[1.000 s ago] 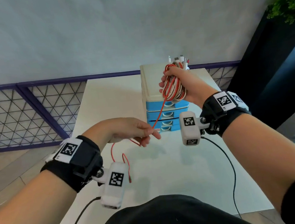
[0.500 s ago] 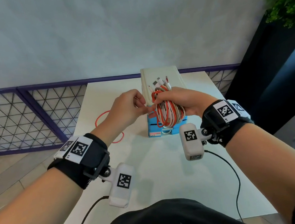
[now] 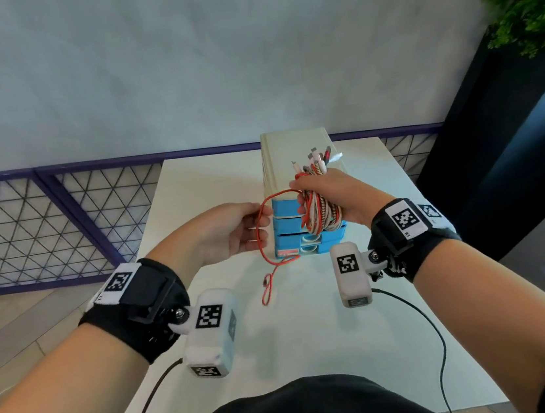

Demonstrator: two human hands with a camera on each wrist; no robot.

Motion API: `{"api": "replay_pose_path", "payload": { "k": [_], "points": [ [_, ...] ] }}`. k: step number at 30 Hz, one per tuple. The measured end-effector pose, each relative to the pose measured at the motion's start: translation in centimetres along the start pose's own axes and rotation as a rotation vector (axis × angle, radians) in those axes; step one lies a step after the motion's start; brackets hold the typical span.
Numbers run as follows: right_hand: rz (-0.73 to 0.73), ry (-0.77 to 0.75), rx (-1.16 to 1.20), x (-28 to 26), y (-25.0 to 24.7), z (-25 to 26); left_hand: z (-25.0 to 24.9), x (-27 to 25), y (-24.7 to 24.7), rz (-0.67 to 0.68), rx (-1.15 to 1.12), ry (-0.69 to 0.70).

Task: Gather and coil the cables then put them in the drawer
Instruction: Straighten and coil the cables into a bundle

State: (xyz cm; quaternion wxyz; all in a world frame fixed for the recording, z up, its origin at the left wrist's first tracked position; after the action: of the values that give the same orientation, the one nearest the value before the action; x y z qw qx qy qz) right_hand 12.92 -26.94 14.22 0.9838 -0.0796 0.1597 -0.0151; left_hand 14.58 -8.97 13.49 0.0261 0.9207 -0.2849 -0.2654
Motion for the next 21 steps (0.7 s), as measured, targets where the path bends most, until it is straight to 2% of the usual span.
{"api": "replay_pose_path", "payload": {
  "k": [3, 5, 8, 12, 15, 19, 21],
  "points": [
    [-0.040, 0.014, -0.074, 0.1, 0.1, -0.7, 0.2, 0.1, 0.7, 0.025, -0.049, 0.055],
    [-0.018, 0.012, -0.072, -0.1, 0.9, -0.7, 0.2, 0.2, 1.5, 0.017, -0.034, 0.077],
    [0.122, -0.007, -0.008, -0.4, 2.5, -0.6, 0.2, 0.5, 2.3, 0.008, -0.009, 0.095],
    [0.269, 0.051, 0.153, -0.7, 3.6, -1.1, 0.5, 0.6, 2.8, 0.029, 0.009, 0.101],
    [0.193, 0.058, 0.176, -0.7, 3.4, -1.7, 1.0, 0.4, 3.2, 0.039, -0.028, 0.068],
    [-0.059, -0.011, 0.028, -0.4, 2.9, -1.6, 1.3, 0.2, 3.5, 0.011, -0.055, 0.030],
    [-0.160, -0.050, 0.026, -0.4, 2.5, -1.3, 1.5, -0.1, 3.7, 0.074, -0.011, 0.003]
  ]
}}
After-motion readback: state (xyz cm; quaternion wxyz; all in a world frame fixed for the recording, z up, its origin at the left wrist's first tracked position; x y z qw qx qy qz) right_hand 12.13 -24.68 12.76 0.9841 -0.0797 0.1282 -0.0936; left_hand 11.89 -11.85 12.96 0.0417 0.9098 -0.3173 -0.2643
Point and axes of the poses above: each hand's wrist, its own x-axis towards the middle knuckle, its own y-axis out of the palm, z = x × y, the point moved 4 cm from there along x, towards the middle knuckle, and after that the axes turned 4 degrees about -x, right-handed, at the moved point
